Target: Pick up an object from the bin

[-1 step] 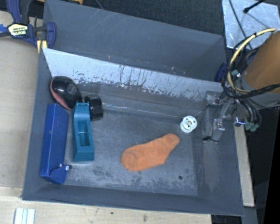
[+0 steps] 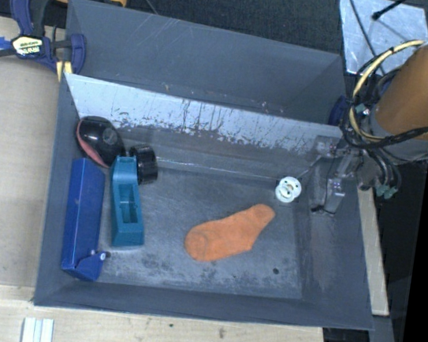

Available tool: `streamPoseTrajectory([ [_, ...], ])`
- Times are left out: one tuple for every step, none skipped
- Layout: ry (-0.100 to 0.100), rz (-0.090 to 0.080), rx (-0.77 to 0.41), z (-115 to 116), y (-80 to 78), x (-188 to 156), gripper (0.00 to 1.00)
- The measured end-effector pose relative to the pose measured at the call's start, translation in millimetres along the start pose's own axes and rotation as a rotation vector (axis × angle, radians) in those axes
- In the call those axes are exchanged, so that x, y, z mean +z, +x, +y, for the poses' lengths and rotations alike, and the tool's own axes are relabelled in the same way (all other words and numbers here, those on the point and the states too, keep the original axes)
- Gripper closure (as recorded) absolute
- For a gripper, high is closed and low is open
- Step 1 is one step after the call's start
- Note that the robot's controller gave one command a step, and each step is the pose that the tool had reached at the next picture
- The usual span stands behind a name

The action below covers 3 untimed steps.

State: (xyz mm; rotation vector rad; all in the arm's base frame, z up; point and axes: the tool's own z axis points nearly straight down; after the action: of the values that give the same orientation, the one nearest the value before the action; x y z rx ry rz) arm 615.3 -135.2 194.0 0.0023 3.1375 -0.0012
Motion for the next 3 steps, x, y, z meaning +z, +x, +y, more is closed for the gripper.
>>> streamPoseTrajectory([
  [0.001,-0.005,-0.068,26,1.7,45,0.00],
  [0.000,-0.002,-0.090,47,22.0,109,0.00],
  [0.000,-0.002,-0.142,70,10.8,123,1.00],
])
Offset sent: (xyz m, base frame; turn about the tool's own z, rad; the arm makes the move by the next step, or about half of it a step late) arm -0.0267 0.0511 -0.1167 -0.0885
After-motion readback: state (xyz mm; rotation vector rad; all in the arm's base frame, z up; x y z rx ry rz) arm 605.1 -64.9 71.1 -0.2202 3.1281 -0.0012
